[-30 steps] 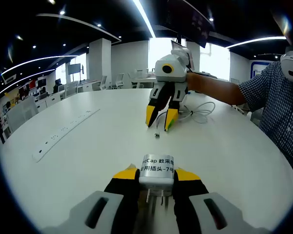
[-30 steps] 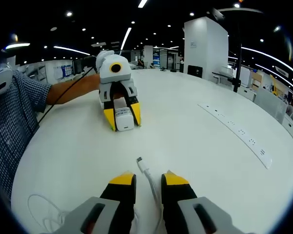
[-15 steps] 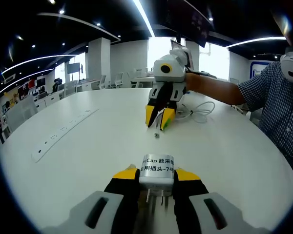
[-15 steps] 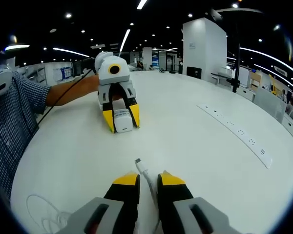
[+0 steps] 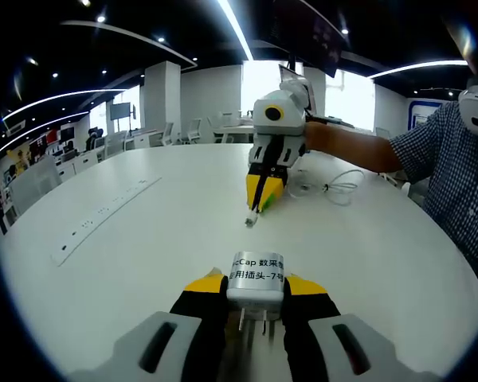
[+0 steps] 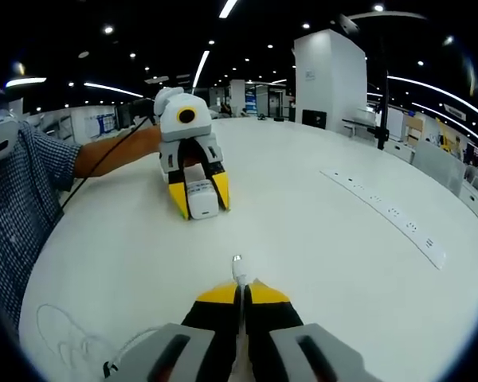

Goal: Plug the desk Type‑C cable into the charger adapter.

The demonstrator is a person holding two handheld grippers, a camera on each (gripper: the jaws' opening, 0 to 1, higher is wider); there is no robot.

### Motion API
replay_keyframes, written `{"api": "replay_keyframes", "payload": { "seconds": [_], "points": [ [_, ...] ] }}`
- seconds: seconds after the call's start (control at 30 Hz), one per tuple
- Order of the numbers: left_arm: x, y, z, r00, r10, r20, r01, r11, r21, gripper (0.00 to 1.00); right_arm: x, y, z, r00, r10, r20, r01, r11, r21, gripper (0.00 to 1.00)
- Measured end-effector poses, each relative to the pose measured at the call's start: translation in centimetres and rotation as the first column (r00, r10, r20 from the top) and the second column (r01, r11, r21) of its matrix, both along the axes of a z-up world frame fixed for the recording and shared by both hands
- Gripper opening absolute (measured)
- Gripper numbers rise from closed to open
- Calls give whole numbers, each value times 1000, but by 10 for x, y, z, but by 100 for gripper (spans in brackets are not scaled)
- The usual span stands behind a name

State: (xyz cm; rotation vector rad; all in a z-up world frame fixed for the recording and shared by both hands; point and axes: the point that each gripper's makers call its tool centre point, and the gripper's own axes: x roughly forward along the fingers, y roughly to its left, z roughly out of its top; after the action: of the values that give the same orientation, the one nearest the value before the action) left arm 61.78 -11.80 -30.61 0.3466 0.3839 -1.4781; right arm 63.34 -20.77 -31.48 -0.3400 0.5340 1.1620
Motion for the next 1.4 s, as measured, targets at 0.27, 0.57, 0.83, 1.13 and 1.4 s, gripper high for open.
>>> {"api": "replay_keyframes", "payload": {
  "seconds": [0.27, 0.57, 0.83, 1.13, 1.4],
  "points": [
    [1, 1, 0, 1000, -1, -2, 1, 1000, -3, 27, 0, -1, 0, 998, -20, -61, 22, 999, 39, 5],
    [7, 2, -1, 1000, -5, -1, 5, 1000, -4, 27, -4, 0, 1, 996, -18, -85, 21, 999, 39, 4],
    [11, 2, -1, 1000, -7, 1, 7, 1000, -4, 27, 0, 5, 2, 993, -11, -116, 15, 999, 29, 4],
    [15, 3, -2, 1000, -9, 1, 9, 1000, -2, 27, -5, 11, 3, 986, 23, -166, -19, 1000, 24, 4],
    [16, 2, -2, 1000, -13, 4, 13, 1000, -7, 27, -6, 21, 3, 972, 41, -230, -30, 998, 51, 4]
  ]
}}
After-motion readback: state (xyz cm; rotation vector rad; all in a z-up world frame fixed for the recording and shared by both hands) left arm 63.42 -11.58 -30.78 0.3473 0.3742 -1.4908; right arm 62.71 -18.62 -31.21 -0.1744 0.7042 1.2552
